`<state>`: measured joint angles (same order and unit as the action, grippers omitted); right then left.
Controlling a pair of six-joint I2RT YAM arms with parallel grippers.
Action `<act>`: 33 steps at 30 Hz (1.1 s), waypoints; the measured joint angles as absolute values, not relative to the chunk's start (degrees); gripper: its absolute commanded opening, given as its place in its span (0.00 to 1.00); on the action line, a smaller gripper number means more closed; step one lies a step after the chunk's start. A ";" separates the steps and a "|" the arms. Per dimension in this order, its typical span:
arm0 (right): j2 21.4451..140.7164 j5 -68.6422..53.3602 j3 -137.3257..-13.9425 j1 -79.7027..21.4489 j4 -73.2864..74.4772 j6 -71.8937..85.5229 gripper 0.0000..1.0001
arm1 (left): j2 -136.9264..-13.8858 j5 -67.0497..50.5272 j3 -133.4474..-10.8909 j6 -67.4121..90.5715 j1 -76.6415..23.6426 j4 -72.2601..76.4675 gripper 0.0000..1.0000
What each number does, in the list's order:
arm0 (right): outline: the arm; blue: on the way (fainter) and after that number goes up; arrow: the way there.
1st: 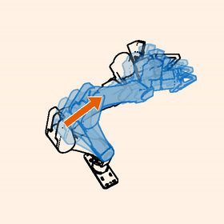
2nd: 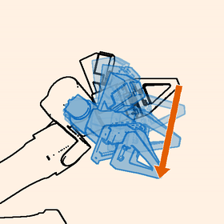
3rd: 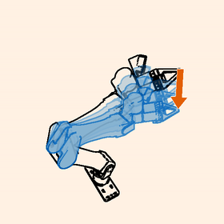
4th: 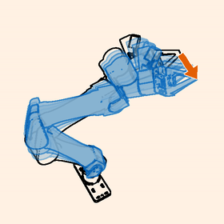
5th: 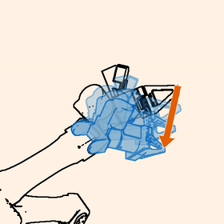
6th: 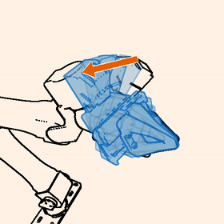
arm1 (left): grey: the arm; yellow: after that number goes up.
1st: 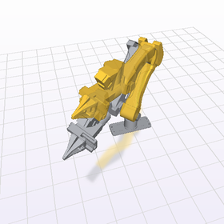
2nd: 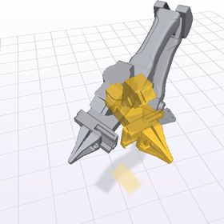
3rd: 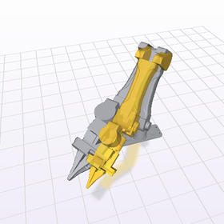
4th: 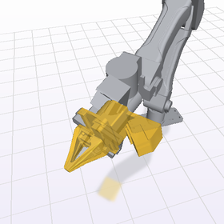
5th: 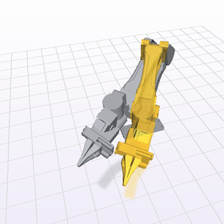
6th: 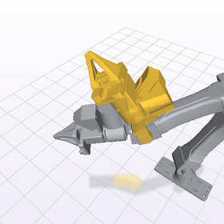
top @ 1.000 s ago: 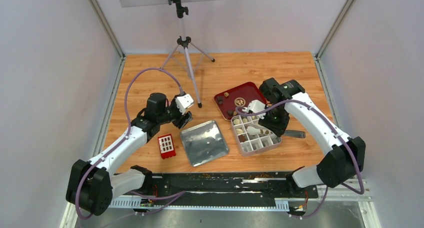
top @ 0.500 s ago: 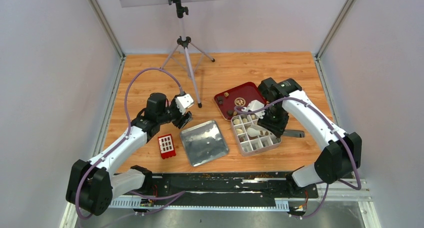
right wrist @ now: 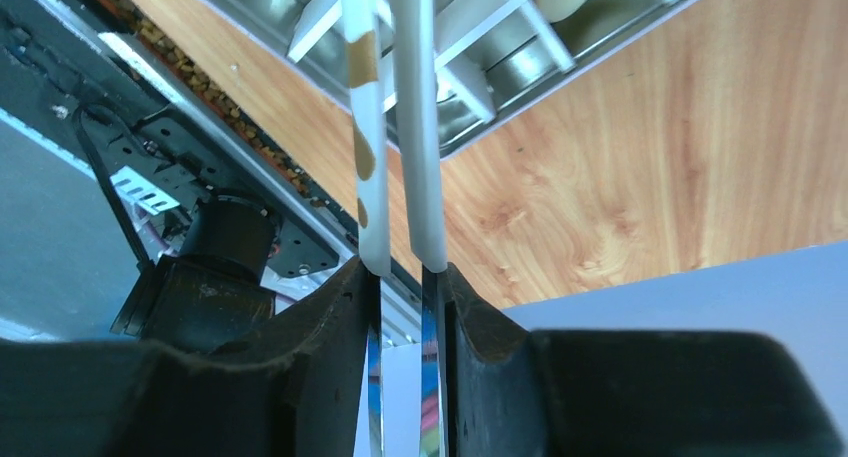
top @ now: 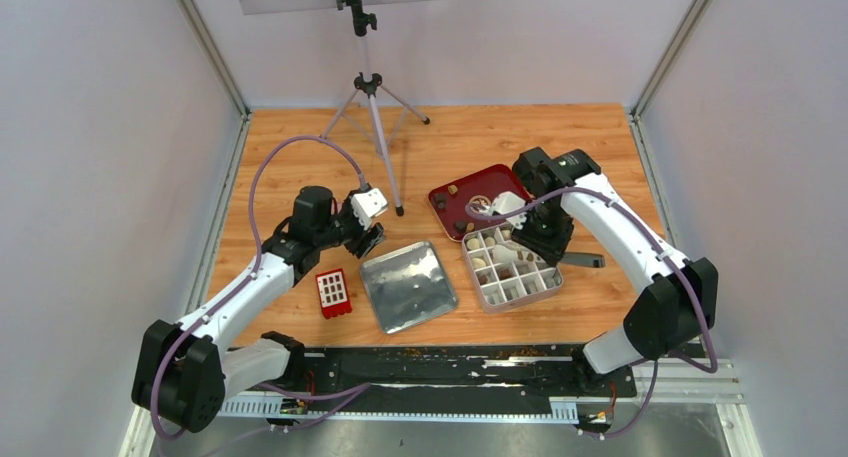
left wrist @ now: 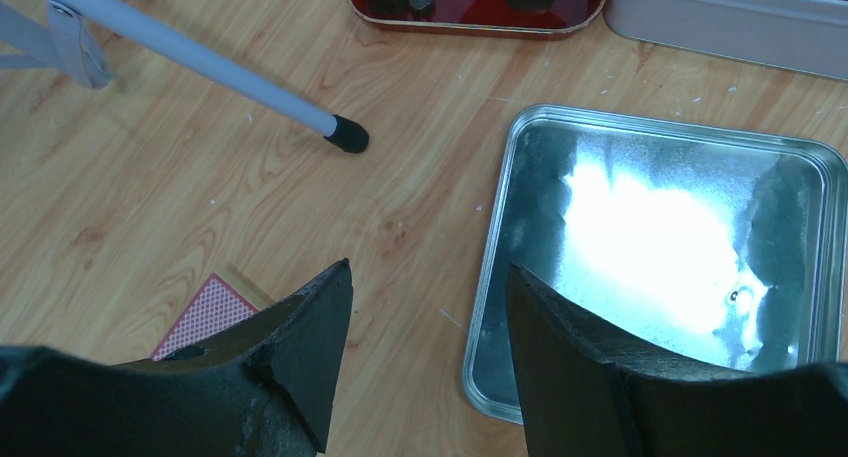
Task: Pack the chocolate
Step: Pick up the fake chocolate from the plate.
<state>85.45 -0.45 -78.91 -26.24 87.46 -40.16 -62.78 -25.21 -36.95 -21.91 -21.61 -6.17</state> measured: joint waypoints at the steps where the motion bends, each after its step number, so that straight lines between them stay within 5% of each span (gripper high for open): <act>1: 85.86 -0.25 -79.72 -26.24 87.20 -40.12 0.21 | -62.78 -25.21 -36.95 -21.91 -21.61 -6.17 0.66; 9: 94.19 4.58 -90.70 -26.24 81.93 -39.05 0.27 | -62.65 -25.36 -36.95 -21.89 -21.61 -6.15 0.66; 22: 124.57 8.67 -119.66 -26.24 75.37 -35.31 0.31 | -58.76 -24.99 -36.34 -21.96 -21.61 -6.44 0.66; 33: 128.33 7.62 -124.14 -27.00 75.22 -31.97 0.39 | -57.52 -24.73 -34.61 -21.98 -20.51 -6.50 0.66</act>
